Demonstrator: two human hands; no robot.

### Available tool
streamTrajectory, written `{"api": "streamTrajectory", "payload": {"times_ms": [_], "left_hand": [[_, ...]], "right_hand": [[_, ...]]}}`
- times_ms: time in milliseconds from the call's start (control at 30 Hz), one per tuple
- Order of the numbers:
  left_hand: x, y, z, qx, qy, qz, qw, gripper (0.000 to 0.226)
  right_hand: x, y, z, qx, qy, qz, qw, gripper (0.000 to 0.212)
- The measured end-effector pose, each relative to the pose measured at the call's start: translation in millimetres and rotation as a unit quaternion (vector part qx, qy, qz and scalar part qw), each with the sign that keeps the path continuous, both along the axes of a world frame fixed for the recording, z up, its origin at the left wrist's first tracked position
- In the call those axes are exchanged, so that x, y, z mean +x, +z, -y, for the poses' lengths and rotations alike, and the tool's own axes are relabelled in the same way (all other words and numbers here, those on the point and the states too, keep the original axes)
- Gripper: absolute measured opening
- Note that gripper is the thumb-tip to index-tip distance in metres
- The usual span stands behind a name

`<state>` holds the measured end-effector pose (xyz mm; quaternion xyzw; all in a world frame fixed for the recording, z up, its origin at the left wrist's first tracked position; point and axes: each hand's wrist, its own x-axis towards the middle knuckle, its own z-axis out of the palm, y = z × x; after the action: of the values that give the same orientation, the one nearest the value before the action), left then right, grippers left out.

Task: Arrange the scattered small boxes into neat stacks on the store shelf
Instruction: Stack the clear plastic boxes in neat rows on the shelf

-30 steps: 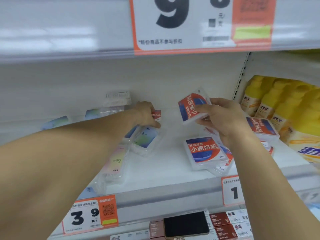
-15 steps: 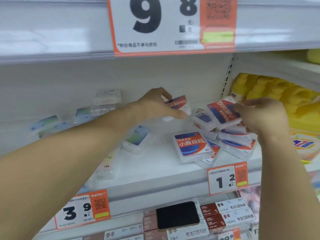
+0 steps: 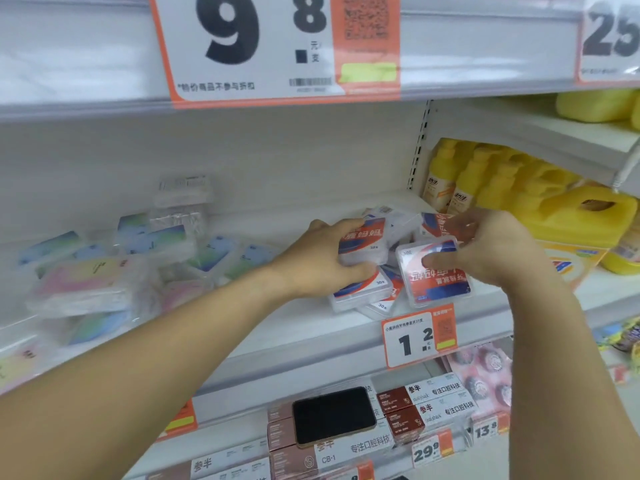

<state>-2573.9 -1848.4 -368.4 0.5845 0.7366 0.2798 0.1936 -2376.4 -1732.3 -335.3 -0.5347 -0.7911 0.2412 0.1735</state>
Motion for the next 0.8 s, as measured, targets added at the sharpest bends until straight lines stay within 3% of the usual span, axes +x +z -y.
{"api": "streamTrajectory", "payload": {"times_ms": [133,200,433,567,667,800], "left_hand": [[-1,-3,-8,-0.008,0.028,0.019,0.999,0.070],[-1,-5,-12,-0.012,0.034,0.001,0.999,0.071],[8,-19,-11,-0.017,0.040,-0.156,0.987,0.077],[16,-21,-11,0.007,0.030,-0.071,0.997,0.080],[12,-17,-4,0.000,0.010,-0.072,0.997,0.078],[3,-10,12,0.000,-0.007,-0.054,0.999,0.081]], "right_hand": [[7,-1,4,0.011,0.047,0.044,0.998,0.072],[8,-2,2,0.041,0.060,0.023,0.997,0.073],[7,-4,-2,0.068,0.090,0.007,0.994,0.075],[6,2,-2,0.080,0.061,-0.043,0.994,0.077],[4,5,2,0.065,0.082,-0.039,0.994,0.071],[-7,13,7,0.114,0.077,-0.065,0.988,0.052]]}}
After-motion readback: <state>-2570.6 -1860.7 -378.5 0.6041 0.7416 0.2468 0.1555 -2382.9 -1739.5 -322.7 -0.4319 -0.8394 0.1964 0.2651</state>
